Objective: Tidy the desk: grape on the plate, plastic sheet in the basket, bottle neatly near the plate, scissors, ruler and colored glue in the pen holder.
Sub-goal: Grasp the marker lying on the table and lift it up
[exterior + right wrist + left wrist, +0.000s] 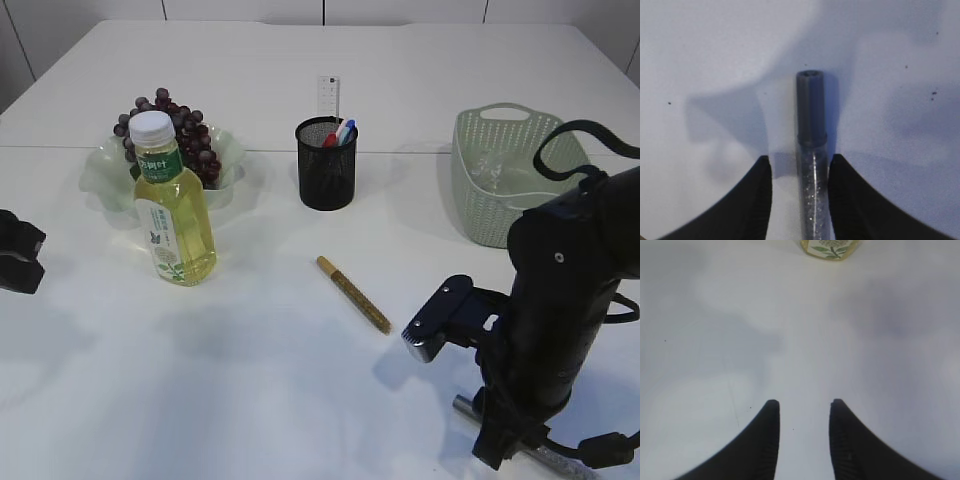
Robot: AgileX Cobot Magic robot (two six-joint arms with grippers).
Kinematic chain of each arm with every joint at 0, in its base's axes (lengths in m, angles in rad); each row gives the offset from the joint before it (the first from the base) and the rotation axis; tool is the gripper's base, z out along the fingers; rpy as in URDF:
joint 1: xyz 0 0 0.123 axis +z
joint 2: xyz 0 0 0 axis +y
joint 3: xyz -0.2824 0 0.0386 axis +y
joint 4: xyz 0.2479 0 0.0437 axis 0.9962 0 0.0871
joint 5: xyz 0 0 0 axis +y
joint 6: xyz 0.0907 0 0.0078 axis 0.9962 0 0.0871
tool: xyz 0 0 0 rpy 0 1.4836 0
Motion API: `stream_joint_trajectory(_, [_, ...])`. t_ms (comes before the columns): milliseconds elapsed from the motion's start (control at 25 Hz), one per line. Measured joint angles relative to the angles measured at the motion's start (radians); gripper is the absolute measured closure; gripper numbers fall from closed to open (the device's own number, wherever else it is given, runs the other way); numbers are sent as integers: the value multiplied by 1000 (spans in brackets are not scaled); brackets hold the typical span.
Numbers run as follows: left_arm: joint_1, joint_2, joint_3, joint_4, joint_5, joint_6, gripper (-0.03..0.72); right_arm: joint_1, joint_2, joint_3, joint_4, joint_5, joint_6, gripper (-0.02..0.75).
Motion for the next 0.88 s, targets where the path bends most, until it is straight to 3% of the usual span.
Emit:
stream_joint_trajectory(440, [0, 0, 0, 0, 0, 2, 442, 0, 19, 0, 0, -2, 0, 530])
stream_joint_trajectory(680, [0, 0, 0, 0, 0, 2, 442, 0, 19, -2, 0, -2, 0, 641])
stream_joint_trajectory(880, [0, 0, 0, 0, 0, 2, 442, 0, 19, -38, 32, 13, 0, 652])
